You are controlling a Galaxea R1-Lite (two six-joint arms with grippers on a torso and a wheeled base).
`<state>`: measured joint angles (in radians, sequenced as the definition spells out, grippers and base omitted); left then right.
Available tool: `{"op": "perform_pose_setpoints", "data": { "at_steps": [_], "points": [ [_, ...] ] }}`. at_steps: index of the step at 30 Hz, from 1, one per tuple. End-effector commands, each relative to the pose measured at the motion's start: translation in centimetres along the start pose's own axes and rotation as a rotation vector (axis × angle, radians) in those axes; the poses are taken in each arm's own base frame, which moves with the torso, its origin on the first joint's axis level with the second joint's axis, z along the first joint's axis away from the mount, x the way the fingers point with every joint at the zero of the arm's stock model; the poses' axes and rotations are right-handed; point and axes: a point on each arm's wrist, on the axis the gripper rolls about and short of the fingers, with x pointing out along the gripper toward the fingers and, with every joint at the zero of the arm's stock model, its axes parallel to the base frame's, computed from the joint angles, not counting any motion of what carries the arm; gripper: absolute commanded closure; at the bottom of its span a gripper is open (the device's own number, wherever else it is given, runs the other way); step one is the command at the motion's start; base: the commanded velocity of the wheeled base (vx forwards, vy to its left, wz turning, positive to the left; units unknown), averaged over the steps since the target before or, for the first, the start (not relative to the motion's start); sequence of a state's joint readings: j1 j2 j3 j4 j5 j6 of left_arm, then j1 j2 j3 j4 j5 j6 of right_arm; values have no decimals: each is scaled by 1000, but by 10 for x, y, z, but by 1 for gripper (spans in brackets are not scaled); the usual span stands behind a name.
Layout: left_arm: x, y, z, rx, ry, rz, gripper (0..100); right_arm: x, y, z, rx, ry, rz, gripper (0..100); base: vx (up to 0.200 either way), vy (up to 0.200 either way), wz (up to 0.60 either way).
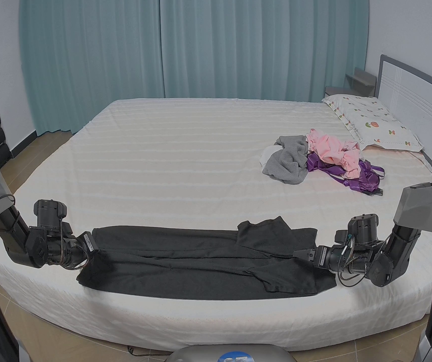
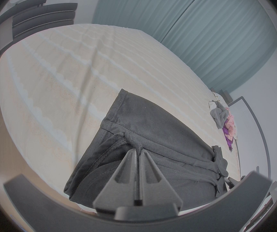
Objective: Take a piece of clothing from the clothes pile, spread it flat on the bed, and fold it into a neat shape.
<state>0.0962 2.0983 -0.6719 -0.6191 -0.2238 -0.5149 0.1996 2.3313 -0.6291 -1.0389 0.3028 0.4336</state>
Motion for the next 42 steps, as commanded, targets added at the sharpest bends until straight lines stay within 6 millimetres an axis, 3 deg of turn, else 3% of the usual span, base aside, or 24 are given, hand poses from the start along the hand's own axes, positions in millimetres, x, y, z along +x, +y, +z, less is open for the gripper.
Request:
{"op": "perform_pose_setpoints", "data": {
  "at_steps": [1, 14, 25, 42],
  "points": [
    [0, 0, 0, -1, 0, 0, 100, -2, 1, -3, -4, 3, 2, 100, 0, 0, 0],
    [-9, -3, 2, 2, -13, -5, 100, -11, 1, -3, -26, -2, -2, 100, 0, 0, 0],
    [-19, 0, 0, -3, -24, -2, 100, -37, 6, 3, -12, -29, 11, 100, 0, 0, 0],
    [-51, 5, 0, -29, -73, 2, 100, -77, 16, 2, 3, -127, 69, 100, 0, 0, 0]
  ]
}}
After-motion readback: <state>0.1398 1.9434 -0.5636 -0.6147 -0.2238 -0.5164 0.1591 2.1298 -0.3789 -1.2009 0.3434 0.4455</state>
